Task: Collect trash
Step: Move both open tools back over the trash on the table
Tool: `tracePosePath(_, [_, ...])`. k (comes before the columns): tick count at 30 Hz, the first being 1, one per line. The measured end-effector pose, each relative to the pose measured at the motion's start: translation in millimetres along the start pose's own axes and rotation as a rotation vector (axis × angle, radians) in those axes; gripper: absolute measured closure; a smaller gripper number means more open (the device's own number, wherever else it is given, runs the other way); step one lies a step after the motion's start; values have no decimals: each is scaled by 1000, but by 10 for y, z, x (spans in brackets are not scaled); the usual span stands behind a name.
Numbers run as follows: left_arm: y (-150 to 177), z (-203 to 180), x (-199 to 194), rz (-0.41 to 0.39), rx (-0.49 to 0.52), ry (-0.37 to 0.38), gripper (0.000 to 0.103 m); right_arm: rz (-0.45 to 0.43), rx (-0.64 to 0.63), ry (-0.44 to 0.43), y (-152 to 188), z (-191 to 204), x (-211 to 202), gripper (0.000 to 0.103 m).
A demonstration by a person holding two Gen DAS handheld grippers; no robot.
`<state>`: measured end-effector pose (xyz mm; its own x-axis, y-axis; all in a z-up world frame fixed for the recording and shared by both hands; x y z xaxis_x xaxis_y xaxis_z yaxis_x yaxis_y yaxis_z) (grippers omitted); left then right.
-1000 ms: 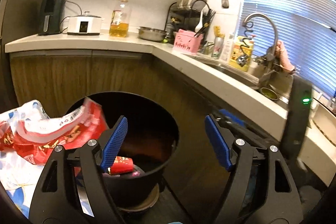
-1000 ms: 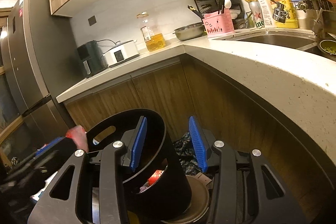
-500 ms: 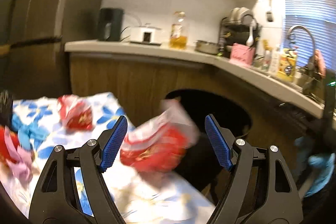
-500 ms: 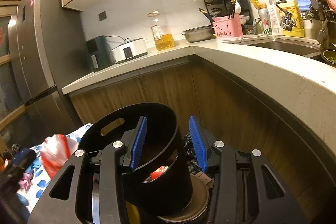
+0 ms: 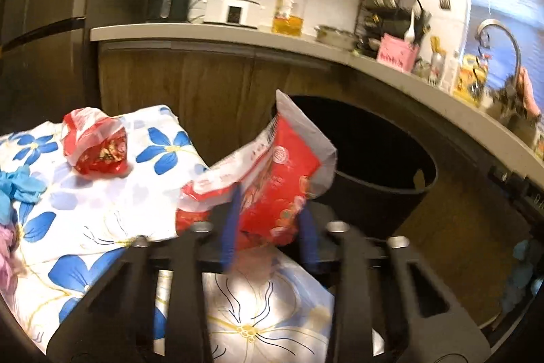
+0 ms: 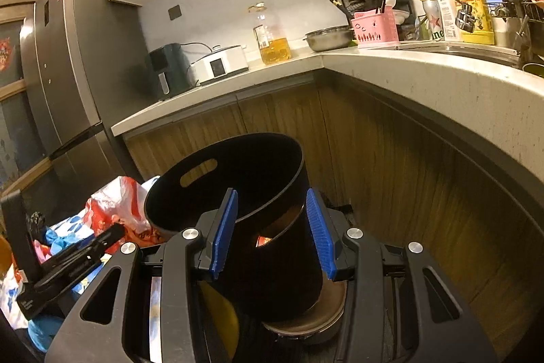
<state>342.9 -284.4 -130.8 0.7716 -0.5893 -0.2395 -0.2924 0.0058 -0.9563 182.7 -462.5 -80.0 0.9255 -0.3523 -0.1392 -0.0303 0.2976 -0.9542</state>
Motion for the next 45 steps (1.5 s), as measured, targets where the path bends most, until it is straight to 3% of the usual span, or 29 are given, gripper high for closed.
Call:
tracePosePath(2, [18,-38,-8,3,20,6,102,-6,-4,-7,-12,15,-27,60])
tracePosePath(7, [-269,-212,-157,-60,26,28,103,-19,-5,-9,-36,-3,-70,60])
tracePosePath(14, [-1027,-822,-314,-250,85,131,103,-30,6,9,-70,-94,-132,60])
tracePosePath(18, [-1004,-1085,-69,-230,104,156,100,-39,11,19,-101,-127,-153,60])
tracePosePath(19, [-937,-1103,20,-202,108,148,88,-39,10,24,-106,-142,-154,60])
tracePosePath(20, [-847,-1117,105,-168,111,135,66,-40,10,27,-112,-158,-156,60])
tracePosePath(22, [-668,-1076,196,-131,88,118,42,-41,8,36,-126,-186,-153,60])
tracePosePath(25, [-563,-942,148,-123,38,97,30,-46,4,44,-136,-219,-159,59])
tracePosePath(27, [-550,-822,29,-137,6,85,27,-47,2,50,-139,-227,-164,59])
tracePosePath(31, [-551,-540,-252,-171,-49,1,22,-42,-3,49,-137,-182,-164,59])
tracePosePath(35, [-478,-97,-619,-190,-65,-180,18,-40,-17,28,-126,-54,-194,52])
tracePosePath(42, [-368,865,-1455,-248,-89,-513,18,-8,-41,-45,23,329,-193,50])
tracePosePath(45, [-355,1196,-1803,-280,-90,-598,18,3,-48,-88,93,572,-216,49])
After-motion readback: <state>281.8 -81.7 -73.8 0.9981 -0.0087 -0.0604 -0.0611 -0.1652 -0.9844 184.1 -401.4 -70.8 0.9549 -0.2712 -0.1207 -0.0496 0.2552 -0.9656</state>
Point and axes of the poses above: each gripper's, at about its wrist camera, not at the fingertips, and x roughly the way its jaws point, z to its left, y to its underside, the point moved 7 cm from there along x, roughly the way its jaws point, and after that the axes turned 15 degrees about -z, right-handed, at the moved point
